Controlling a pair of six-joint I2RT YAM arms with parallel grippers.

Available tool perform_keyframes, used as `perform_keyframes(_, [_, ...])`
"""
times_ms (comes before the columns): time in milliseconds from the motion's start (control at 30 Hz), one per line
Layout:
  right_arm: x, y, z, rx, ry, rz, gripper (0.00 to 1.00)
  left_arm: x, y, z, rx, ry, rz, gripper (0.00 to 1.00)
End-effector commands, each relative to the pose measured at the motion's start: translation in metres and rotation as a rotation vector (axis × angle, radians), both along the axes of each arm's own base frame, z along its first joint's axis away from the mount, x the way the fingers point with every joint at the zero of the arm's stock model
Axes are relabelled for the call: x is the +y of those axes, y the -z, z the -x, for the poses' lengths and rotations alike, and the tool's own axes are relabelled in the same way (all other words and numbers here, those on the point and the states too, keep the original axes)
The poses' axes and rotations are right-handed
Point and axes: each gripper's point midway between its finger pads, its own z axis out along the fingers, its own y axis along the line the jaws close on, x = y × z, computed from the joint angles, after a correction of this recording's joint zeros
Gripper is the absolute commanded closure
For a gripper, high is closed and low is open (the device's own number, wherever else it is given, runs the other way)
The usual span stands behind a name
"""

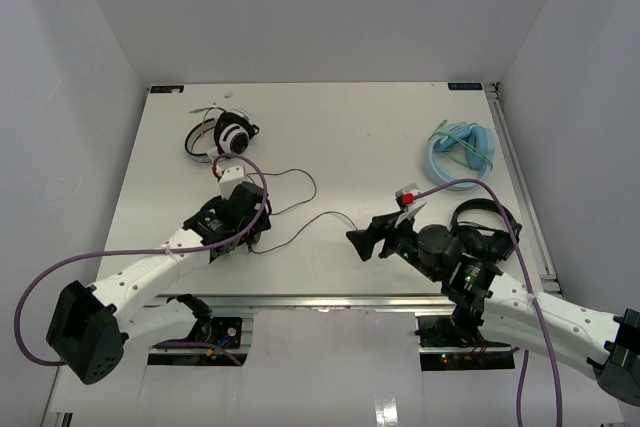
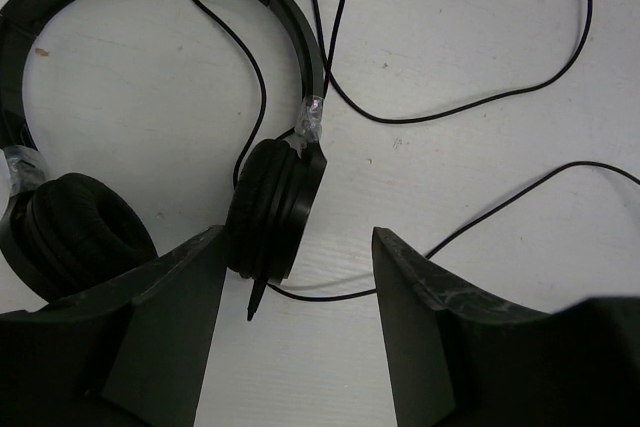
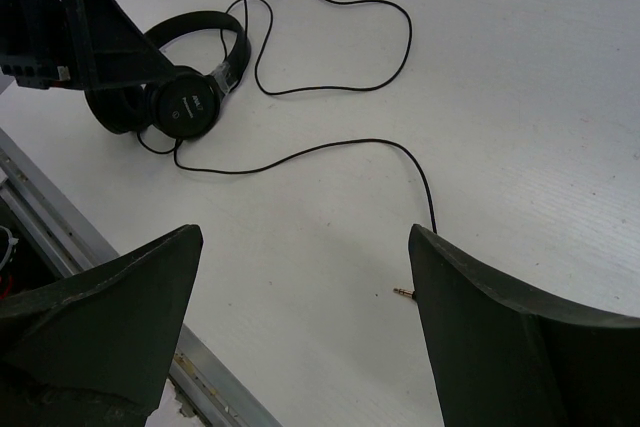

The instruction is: Wrap the headphones

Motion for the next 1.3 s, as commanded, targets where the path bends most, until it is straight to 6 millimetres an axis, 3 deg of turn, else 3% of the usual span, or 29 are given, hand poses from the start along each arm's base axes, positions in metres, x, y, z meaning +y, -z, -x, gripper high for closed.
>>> perform_keyframes(0, [0.002,-0.012,0.000,-0.029,-0.010,-0.027,0.10,-0.004,0.013,0.003,0.047,-0.001,0.011,0.31])
perform_keyframes(433, [0.001,-0.013,0.000,-0.033,-0.008,-0.031,0.10,-0.001,0.036,0.004,0.118,-0.011,-0.054,0.27])
perform_keyframes(833, [0.003,-0.012,0.001,-0.030,-0.016,-0.023,0.10,-0.013,0.010,-0.002,0.075,0.030,0.001,0.26])
perform_keyframes(1067, [0.010,0.002,-0.005,-0.004,-0.017,0.052,0.08,-0.009,-0.025,-0.007,0.018,0.008,0.016,0.26])
perform_keyframes(1267, [0.012,0.001,-0.003,-0.004,-0.039,0.060,0.08,-0.006,-0.007,0.001,0.103,-0.002,-0.024,0.21])
